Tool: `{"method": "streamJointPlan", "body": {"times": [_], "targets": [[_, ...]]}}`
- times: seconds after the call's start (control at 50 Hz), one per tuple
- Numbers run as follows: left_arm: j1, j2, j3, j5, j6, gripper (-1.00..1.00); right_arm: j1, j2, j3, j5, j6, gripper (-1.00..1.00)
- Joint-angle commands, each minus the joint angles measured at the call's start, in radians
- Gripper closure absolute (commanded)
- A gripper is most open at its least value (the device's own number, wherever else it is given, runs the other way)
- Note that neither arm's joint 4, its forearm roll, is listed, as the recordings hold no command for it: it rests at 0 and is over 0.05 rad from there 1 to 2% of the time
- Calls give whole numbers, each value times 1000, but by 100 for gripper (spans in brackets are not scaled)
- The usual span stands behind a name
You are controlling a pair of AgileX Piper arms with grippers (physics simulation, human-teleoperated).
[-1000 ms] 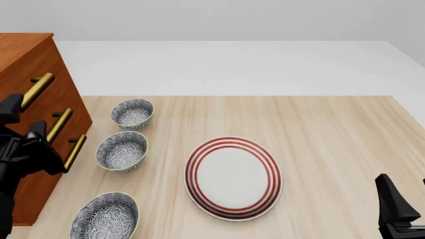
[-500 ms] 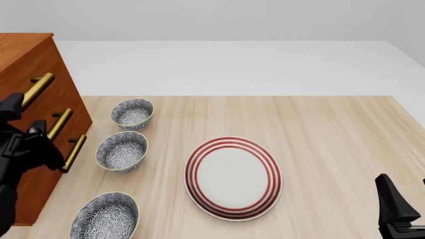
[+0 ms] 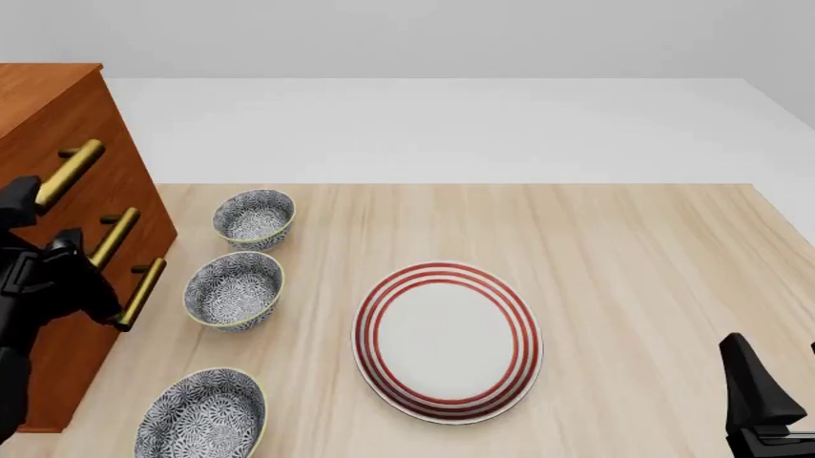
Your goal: Open the top drawer of the cabinet.
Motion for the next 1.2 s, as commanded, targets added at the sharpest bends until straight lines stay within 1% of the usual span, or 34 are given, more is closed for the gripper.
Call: {"method": "streamJointPlan", "body": {"times": [0.02,0.46,0.66,0.68,0.96,1.2], "targets": [[11,10,-9,6,-2,-100,0,0,0,0,0,-100],[27,30,-33,13,-7,-100,0,0,0,0,0,-100],[32,30,-27,16,-7,-100,0,0,0,0,0,-100],[22,27,-19,-9,4,100,0,0,0,0,0,-100],[11,33,-15,-26,20,100,0,0,0,0,0,-100],[-4,22,-18,-15,32,100,0,0,0,0,0,-100]]}}
